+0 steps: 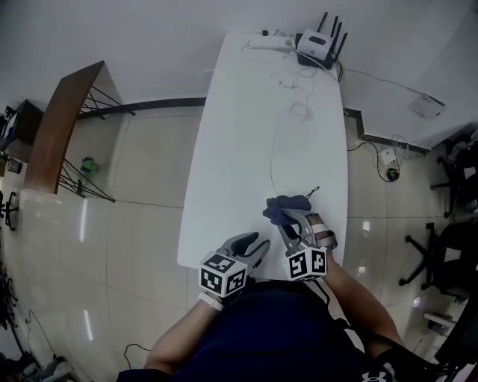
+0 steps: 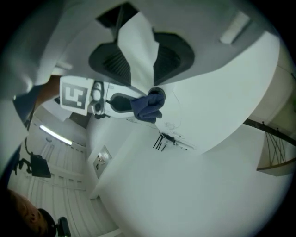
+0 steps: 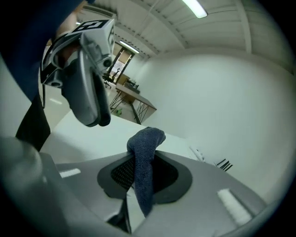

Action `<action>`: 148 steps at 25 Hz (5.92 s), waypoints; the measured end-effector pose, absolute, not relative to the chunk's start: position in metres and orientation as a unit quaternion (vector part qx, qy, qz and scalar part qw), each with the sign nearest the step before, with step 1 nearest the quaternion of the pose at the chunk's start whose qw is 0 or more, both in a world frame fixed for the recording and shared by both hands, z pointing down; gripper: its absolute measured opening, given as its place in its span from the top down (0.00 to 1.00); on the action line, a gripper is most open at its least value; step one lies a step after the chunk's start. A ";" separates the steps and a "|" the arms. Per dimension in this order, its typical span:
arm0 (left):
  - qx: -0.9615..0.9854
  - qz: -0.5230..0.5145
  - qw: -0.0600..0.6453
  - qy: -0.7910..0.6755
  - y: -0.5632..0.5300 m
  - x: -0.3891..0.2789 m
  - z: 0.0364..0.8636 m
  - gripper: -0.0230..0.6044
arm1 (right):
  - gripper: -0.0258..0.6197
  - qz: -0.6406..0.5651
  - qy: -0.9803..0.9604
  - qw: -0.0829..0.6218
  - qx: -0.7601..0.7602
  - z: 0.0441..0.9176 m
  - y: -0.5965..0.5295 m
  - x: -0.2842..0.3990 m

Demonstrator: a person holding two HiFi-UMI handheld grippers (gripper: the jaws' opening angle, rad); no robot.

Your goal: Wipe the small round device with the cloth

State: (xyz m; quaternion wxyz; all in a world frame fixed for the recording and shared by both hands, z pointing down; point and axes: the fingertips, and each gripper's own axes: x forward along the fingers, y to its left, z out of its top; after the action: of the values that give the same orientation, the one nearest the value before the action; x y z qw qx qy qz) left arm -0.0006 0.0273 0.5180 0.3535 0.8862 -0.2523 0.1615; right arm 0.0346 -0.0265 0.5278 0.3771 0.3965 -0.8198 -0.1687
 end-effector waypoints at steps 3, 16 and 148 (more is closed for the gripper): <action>0.880 0.164 0.361 -0.262 0.028 -0.005 0.522 0.72 | 0.84 -0.145 -0.820 0.368 0.415 0.532 -0.030 0.044; 0.870 0.167 0.371 -0.279 0.036 -0.008 0.519 0.73 | 0.84 0.504 -0.696 0.001 0.511 0.618 -0.066 0.141; 0.902 0.190 0.222 -0.316 -0.020 0.064 0.556 0.75 | 0.85 0.216 -0.882 0.420 -0.003 0.636 -0.121 0.045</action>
State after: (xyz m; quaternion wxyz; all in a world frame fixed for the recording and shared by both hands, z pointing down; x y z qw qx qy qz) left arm 0.0642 -0.0197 0.5556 0.2222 0.9025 -0.3165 0.1898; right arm 0.0448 -0.1214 0.6356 0.4197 -0.0029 -0.8817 0.2155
